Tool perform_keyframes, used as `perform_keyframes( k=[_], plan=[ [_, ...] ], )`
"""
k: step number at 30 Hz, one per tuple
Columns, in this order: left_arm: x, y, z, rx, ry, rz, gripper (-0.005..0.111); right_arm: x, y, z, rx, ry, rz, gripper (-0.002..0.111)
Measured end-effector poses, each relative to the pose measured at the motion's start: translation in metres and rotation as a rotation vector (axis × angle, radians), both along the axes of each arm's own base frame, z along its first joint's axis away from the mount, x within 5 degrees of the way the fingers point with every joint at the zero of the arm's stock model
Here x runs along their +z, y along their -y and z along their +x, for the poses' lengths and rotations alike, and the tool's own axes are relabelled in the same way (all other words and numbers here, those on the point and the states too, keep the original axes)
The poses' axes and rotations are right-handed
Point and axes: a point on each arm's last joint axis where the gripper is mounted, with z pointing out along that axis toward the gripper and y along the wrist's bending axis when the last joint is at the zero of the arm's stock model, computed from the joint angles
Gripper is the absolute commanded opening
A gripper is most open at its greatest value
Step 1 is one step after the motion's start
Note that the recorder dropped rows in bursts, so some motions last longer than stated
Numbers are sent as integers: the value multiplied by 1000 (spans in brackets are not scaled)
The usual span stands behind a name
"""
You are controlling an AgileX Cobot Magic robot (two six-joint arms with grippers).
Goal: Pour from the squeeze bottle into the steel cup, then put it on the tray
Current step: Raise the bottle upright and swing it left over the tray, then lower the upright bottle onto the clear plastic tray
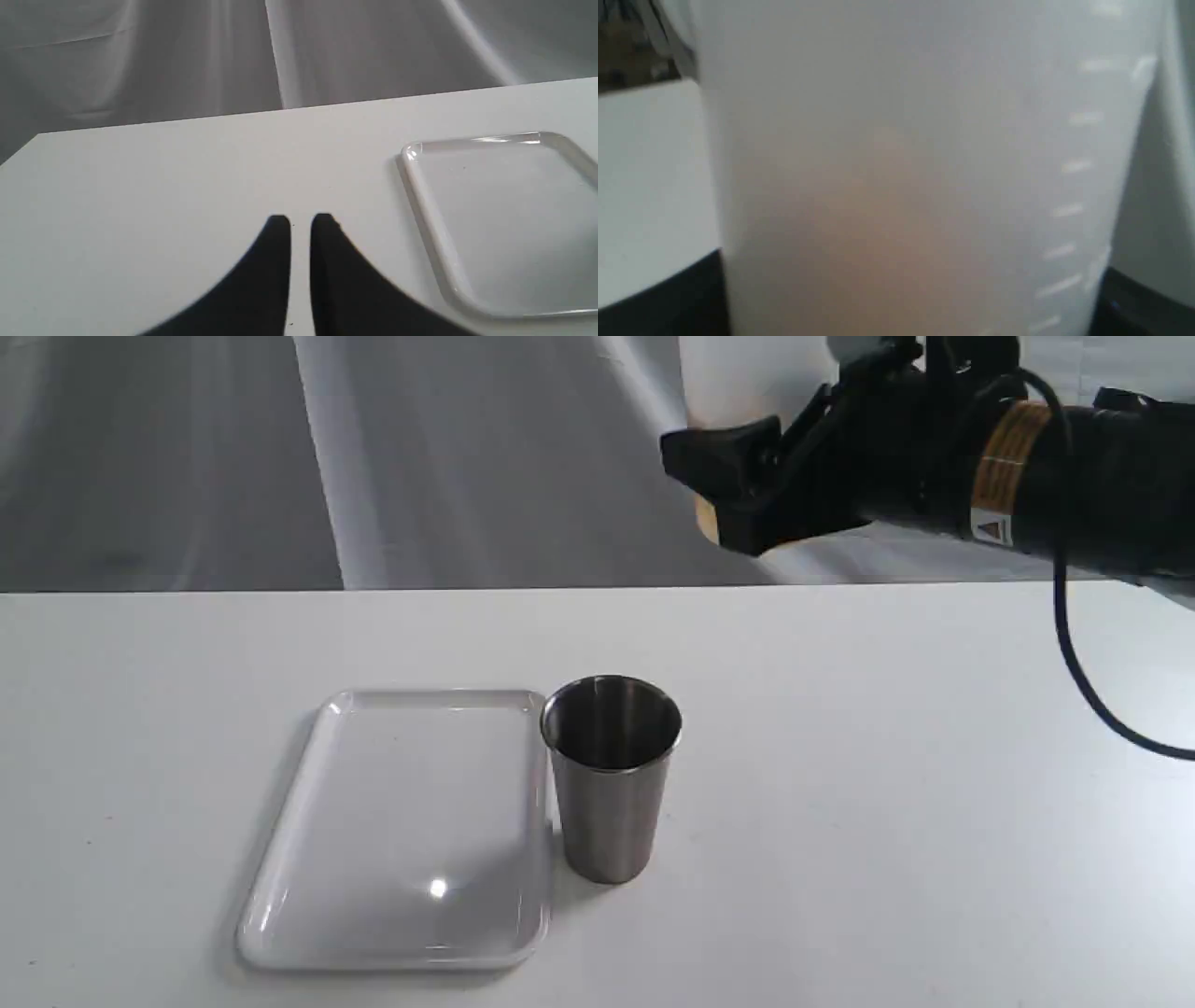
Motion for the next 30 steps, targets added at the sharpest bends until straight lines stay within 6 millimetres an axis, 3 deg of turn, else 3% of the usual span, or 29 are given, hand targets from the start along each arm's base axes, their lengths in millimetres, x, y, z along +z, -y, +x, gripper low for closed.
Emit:
perform_keyframes(
  k=[7, 13, 26, 30],
  plan=[
    [0, 0, 0, 0, 0, 0, 8, 16, -9, -5, 102, 117, 133, 16],
    [0, 0, 0, 0, 0, 0, 8, 24, -29, -12, 157, 198, 180, 16],
    [0, 0, 0, 0, 0, 0, 8, 25, -111, -44, 182, 276, 97, 16],
    [0, 0, 0, 0, 0, 0, 8, 12, -140, -54, 208, 275, 70, 16]
  ],
)
